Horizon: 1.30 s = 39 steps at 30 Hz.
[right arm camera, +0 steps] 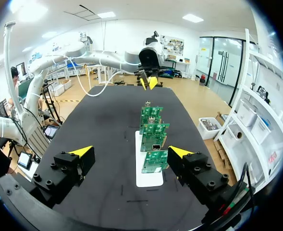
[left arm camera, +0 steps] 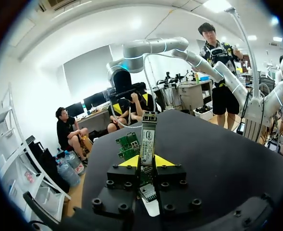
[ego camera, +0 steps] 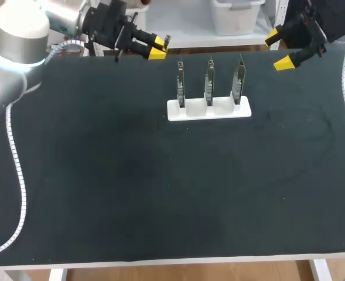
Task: Pick up the optical module with the left hand, and insert it into the network port with the right hand.
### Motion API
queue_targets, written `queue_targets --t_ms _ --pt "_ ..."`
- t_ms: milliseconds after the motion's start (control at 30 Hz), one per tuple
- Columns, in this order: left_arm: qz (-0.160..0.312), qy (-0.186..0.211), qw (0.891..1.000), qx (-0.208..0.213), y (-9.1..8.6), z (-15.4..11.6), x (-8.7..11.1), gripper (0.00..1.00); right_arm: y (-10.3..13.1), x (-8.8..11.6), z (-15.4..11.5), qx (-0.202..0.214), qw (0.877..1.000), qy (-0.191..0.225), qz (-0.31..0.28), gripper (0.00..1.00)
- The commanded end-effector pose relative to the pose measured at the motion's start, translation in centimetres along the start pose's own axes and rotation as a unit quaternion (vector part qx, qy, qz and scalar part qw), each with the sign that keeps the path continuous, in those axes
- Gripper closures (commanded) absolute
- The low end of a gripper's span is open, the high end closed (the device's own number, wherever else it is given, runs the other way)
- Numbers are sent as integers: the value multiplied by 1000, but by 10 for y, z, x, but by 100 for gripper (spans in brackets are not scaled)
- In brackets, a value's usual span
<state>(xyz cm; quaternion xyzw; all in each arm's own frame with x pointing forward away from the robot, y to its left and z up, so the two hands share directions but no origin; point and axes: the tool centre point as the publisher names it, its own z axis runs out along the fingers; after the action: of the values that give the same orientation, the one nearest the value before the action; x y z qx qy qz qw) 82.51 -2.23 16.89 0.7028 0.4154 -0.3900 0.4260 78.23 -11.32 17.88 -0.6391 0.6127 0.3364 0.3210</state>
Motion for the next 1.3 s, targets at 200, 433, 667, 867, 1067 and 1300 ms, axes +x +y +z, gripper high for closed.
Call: queue_targets --t_ms 200,433,667,867,1067,1300 --pt "1 -5 1000 29 13 -2 5 100 0 0 0 0 1000 0 0 0" --pt "1 -5 1000 29 13 -2 5 100 0 0 0 0 1000 0 0 0" --pt "1 -5 1000 29 13 -2 5 100 0 0 0 0 1000 0 0 0" --pt "1 -5 1000 29 13 -2 5 100 0 0 0 0 1000 0 0 0" --pt "5 0 1000 1 -1 -6 0 100 0 0 0 0 1000 0 0 0" --pt "-10 -10 999 -51 -37 -7 0 100 0 0 0 0 1000 0 0 0"
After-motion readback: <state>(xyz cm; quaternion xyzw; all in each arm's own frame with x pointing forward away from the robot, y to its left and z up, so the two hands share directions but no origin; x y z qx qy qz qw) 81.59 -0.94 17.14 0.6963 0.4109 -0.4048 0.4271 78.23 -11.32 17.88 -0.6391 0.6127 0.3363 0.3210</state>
